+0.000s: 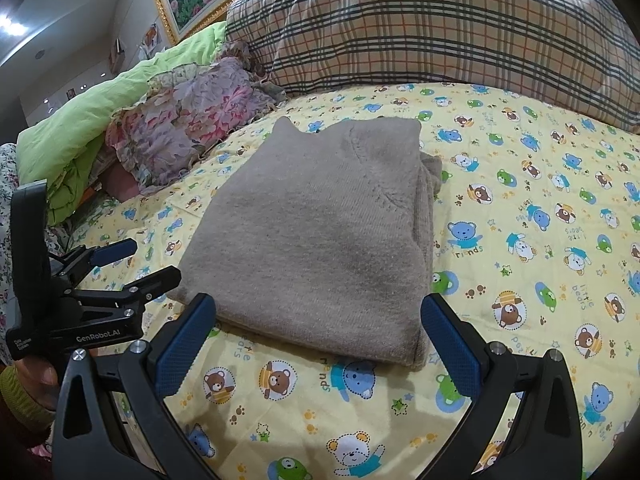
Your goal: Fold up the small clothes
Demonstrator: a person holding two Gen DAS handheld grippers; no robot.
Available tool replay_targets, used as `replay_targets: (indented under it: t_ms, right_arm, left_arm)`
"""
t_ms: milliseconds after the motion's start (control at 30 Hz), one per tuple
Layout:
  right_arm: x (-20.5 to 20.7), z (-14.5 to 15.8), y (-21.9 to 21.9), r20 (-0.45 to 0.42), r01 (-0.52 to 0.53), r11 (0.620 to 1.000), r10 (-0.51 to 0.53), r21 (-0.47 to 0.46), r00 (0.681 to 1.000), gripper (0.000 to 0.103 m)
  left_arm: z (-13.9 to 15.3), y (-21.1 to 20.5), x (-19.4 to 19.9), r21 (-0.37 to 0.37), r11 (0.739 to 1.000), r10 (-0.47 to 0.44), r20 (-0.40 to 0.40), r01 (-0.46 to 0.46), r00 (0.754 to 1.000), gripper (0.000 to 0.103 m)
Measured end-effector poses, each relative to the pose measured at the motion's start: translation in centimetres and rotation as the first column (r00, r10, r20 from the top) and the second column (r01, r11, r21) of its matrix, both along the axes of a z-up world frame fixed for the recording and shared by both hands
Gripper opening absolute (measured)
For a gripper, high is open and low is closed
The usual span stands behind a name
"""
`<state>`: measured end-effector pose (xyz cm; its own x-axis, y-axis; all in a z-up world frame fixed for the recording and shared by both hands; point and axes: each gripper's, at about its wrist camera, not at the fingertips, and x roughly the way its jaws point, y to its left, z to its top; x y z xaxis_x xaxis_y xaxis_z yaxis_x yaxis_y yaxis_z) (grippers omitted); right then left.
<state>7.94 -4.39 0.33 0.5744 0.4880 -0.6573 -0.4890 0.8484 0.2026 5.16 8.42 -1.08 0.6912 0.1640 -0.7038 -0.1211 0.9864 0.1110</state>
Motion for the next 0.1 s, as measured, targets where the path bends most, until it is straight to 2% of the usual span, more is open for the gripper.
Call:
replay_targets:
  t_ms: [100]
  right_arm:
    - [0.09, -0.15, -0.10, -0.009, 0.011, 1.000, -0.011, 0.003, 1.000, 0.102]
  left_arm:
    - [-0.02, 0.05, -0.03, -0.005, 1.000, 0.001, -0.011, -0.001, 1.000, 0.091]
